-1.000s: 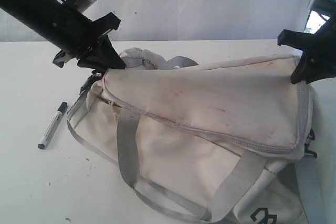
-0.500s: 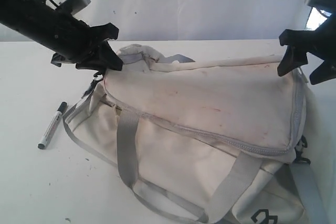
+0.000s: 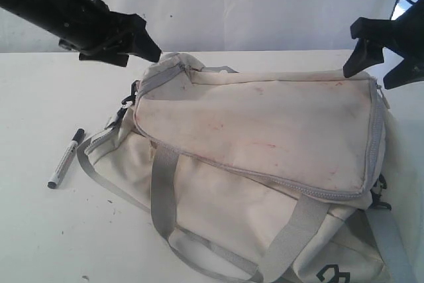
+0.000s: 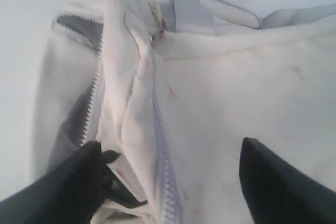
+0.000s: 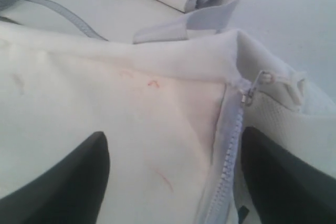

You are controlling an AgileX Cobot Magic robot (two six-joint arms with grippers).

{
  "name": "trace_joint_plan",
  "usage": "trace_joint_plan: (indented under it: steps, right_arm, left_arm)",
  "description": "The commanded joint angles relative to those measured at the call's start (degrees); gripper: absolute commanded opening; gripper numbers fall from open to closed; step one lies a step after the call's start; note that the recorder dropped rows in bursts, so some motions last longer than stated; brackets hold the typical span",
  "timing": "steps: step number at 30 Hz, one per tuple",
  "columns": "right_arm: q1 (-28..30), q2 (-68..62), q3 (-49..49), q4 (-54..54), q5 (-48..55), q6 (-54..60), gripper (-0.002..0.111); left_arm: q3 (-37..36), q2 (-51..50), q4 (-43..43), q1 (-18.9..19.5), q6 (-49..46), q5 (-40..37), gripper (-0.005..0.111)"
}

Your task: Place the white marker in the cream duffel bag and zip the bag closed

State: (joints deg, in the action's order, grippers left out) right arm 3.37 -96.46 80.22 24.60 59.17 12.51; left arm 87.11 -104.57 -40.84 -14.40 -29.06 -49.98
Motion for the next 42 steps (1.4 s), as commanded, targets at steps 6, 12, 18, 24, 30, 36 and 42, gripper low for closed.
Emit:
trace_joint_plan:
  steps: [6, 12, 18, 24, 30, 36, 42]
  right_arm:
    - [0.63, 0.04, 0.43, 4.28, 0.13, 2.91, 0.066]
    - [0.63, 0.04, 0.43, 4.18, 1.36, 2.91, 0.066]
    - [0.63, 0.04, 0.43, 3.96, 2.64, 2.91, 0.066]
    - [0.63, 0.04, 0.43, 3.98, 3.27, 2.91, 0.066]
    - [0.63, 0.04, 0.43, 3.98, 3.38, 2.91, 0.066]
    - [0.63, 0.04, 0.43, 4.1, 3.9, 2.91, 0.066]
    - [0.63, 0.04, 0.43, 4.1, 4.94, 2.79, 0.066]
  left_arm:
    - [11.55, -1.94, 12.18, -0.62, -2.05, -8.07, 0.072]
    - [14.92, -6.52, 7.86, -4.14, -17.04, -3.13, 0.072]
    - [15.33, -10.24, 3.78, -6.31, -23.99, 5.82, 0.072]
    - [18.64, -15.26, 4.12, -6.31, -14.02, 2.99, 0.065]
    - [30.04, -19.21, 18.97, -9.81, -7.27, -7.34, 0.064]
    - [35.93, -24.09, 36.93, -15.69, -4.13, -7.55, 0.064]
    - [36.63, -25.36, 36.83, -15.69, -4.25, -1.68, 0.056]
